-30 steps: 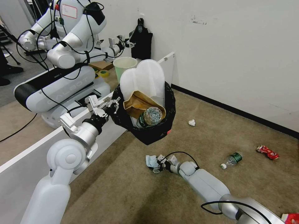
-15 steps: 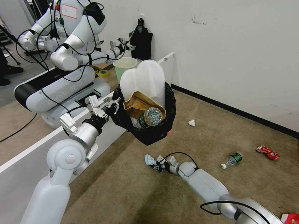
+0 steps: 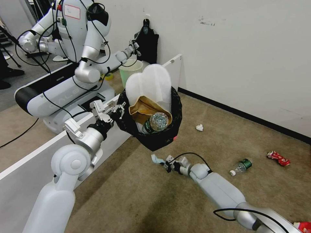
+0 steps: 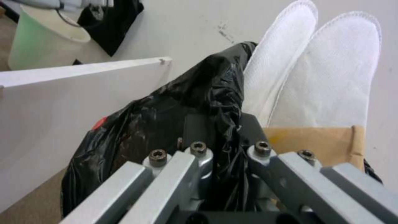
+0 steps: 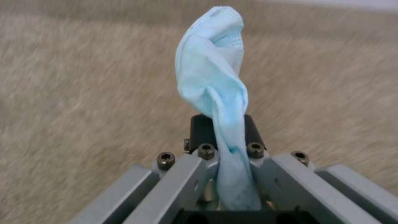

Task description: Pick up the trash bin, then pick up the garbage from the floor and place it into the trash bin.

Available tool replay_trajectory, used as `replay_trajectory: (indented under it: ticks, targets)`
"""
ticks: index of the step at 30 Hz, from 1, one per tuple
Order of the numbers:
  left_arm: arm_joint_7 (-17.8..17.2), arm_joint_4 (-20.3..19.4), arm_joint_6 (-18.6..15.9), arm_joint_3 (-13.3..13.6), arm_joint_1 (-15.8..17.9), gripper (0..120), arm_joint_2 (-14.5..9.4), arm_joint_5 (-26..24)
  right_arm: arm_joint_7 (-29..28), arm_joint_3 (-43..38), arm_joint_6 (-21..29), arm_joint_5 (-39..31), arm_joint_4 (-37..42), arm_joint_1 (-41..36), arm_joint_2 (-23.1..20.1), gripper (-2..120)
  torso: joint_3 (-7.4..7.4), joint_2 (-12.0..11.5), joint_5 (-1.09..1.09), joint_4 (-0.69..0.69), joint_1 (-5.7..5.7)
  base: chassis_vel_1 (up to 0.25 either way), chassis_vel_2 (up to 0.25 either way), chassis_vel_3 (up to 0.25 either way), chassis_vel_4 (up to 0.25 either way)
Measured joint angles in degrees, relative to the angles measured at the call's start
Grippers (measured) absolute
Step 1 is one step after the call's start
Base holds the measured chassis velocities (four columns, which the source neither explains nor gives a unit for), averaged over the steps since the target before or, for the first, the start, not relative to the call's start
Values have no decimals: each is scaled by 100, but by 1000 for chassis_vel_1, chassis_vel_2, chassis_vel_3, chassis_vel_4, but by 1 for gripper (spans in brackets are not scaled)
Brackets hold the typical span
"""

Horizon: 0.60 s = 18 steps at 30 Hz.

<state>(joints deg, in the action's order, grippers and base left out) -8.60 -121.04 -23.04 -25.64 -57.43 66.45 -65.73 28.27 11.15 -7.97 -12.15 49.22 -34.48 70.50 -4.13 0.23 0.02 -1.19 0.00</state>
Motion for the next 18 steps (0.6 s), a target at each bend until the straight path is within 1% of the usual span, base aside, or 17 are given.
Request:
replay_trajectory:
  ticks: [4, 6, 7, 8, 9, 11, 12, 14, 15, 18]
  targets:
    - [-5, 27, 0, 14, 23, 4, 6, 2, 12, -197, -27, -21, 265, -43, -149, 0, 0, 0, -2, 0, 0, 0, 0, 0, 0]
    - [-22, 65, 0, 30, 48, 4, 12, 7, 23, -442, -31, -120, 577, -106, -327, 0, 0, 0, -1, 0, 0, 0, 0, 0, 0]
    - [-22, 65, 0, 30, 48, 4, 12, 7, 23, -442, -31, -120, 577, -106, -327, 0, 0, 0, -1, 0, 0, 0, 0, 0, 0]
    - [-32, 85, 0, 46, 57, 4, 19, 11, 29, -626, -28, -223, 804, -162, -472, 0, 0, 0, -2, 0, 0, 0, 0, 0, 0]
    - [-32, 85, 0, 46, 57, 4, 19, 11, 29, -626, -28, -223, 804, -162, -472, 0, 0, 0, -2, 0, 0, 0, 0, 0, 0]
    - [-44, 102, 0, 58, 71, 4, 32, 12, 58, -902, -26, -314, 1080, -236, -655, 0, 0, 0, -1, -2, 0, 0, 0, 0, 0]
    - [-44, 102, 0, 58, 71, 4, 32, 12, 58, -902, -26, -314, 1080, -236, -655, 0, 0, 0, -1, -2, 0, 0, 0, 0, 0]
    - [-49, 119, 0, 59, 72, 4, 29, 12, 60, -1072, -23, -477, 1303, -302, -820, 0, 0, 0, -1, -1, 0, 0, 0, 0, 0]
    - [-49, 119, 0, 59, 72, 4, 29, 12, 60, -1072, -23, -477, 1303, -302, -820, 0, 0, 0, -1, -1, 0, 0, 0, 0, 0]
    - [-63, 113, 0, 48, 70, 4, 1, 6, 55, -1222, -19, -706, 1544, -383, -994, 0, 0, 0, -1, 0, 0, 0, 0, 0, 0]
